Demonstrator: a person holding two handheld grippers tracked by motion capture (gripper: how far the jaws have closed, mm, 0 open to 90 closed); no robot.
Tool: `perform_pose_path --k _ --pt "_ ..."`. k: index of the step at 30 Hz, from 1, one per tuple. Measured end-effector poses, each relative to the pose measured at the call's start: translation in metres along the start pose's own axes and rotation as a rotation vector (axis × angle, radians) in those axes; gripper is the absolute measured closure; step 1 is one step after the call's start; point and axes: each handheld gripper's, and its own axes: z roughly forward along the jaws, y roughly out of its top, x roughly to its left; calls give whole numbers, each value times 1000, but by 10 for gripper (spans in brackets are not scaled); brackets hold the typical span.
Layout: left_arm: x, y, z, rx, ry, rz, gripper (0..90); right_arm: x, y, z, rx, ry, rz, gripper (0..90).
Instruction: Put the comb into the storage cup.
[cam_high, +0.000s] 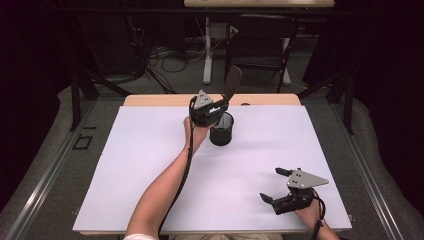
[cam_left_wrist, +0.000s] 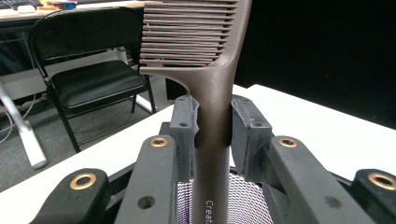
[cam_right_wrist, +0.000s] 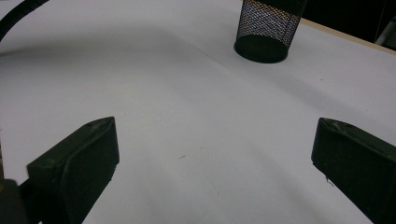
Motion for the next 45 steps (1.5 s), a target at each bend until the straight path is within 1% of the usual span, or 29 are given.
perform_pose_path --k 14,20,30,31,36,38,42,44,45 --pt "0 -4 1 17 -7 -2 723 0 0 0 1 2 0 6" --pt "0 -7 0 27 -8 5 723 0 0 0 3 3 -1 6" --pt "-1 -9 2 46 -19 5 722 0 0 0 3 2 -1 6" --pt "-1 -9 2 48 -24 7 722 0 0 0 5 3 -1 6" --pt "0 -10 3 56 -23 4 722 0 0 0 3 2 0 6" --pt "0 -10 3 67 -29 8 722 0 0 0 3 1 0 6" --pt "-1 -11 4 65 -25 10 721 0 0 0 4 1 -2 6" --pt "-1 -12 4 72 -29 14 721 0 0 0 4 2 -1 6" --pt "-1 -12 4 65 -29 14 721 0 0 0 4 1 -1 6"
